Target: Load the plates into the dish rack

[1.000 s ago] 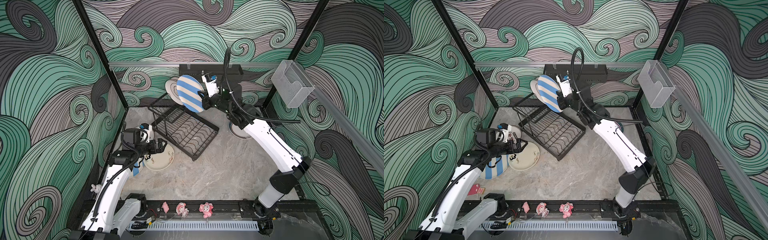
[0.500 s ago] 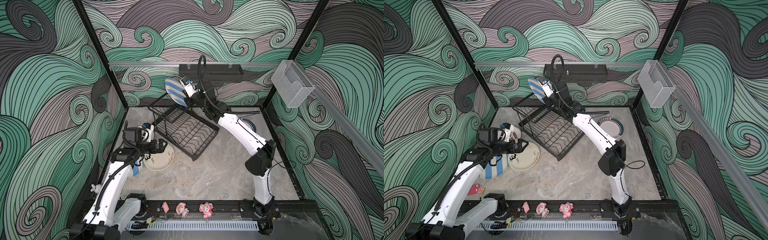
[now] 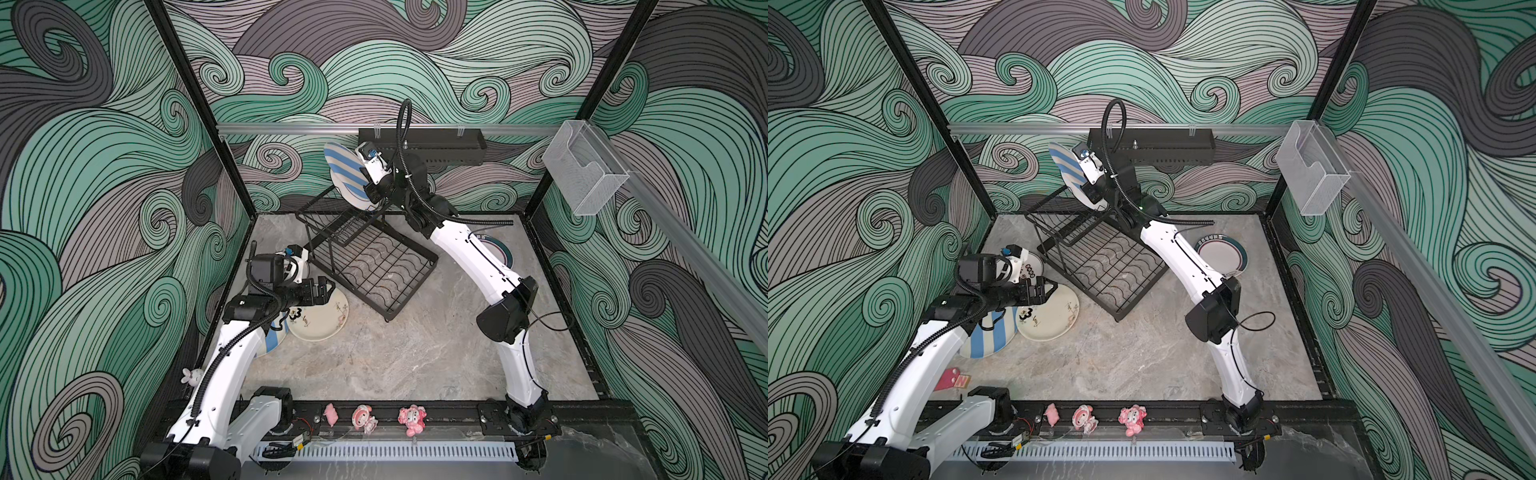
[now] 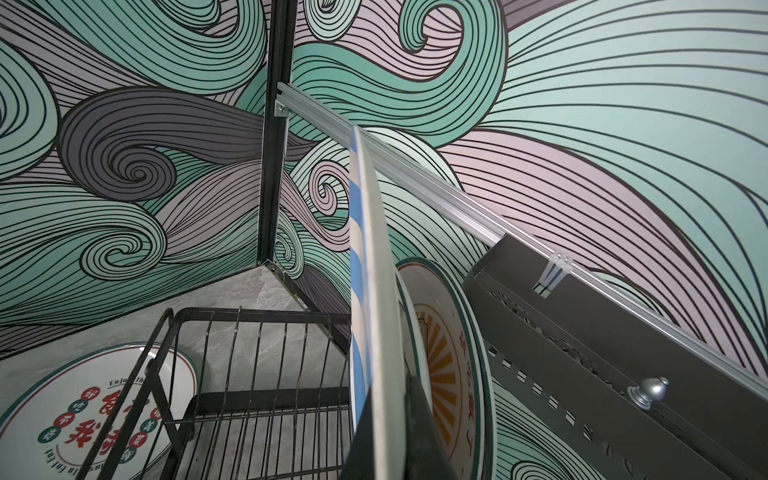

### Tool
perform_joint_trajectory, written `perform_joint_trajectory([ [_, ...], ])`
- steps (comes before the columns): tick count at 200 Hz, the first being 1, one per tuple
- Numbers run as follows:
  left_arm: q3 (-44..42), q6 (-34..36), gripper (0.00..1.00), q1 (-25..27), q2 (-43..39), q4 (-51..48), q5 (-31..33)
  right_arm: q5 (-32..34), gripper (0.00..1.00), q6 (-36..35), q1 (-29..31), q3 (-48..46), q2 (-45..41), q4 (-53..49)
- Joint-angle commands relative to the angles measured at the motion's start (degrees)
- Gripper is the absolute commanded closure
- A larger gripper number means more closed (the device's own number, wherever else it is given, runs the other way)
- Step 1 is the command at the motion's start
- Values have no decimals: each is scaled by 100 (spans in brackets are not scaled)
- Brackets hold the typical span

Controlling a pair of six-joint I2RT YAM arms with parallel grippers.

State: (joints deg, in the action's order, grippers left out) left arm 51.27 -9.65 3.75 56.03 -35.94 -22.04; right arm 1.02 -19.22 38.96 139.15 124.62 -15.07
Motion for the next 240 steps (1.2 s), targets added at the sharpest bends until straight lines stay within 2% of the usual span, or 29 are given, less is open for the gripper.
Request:
perform_joint_trajectory([
  [1,22,-14,1,-42,65,53,57,-368,100,325,-174,58,-4,198],
  [85,21,-31,1,-45,145,62,77,-770,100,532,-300,-268,18,343],
  [124,12,-62,1,-49,193,71,69,-1028,100,867,-360,-302,31,443],
  [178,6,-59,1,-45,188,61,78,-770,100,798,-389,-332,86,413],
  [240,7,-65,1,-41,189,70,66,-1030,100,1007,-390,-373,132,417],
])
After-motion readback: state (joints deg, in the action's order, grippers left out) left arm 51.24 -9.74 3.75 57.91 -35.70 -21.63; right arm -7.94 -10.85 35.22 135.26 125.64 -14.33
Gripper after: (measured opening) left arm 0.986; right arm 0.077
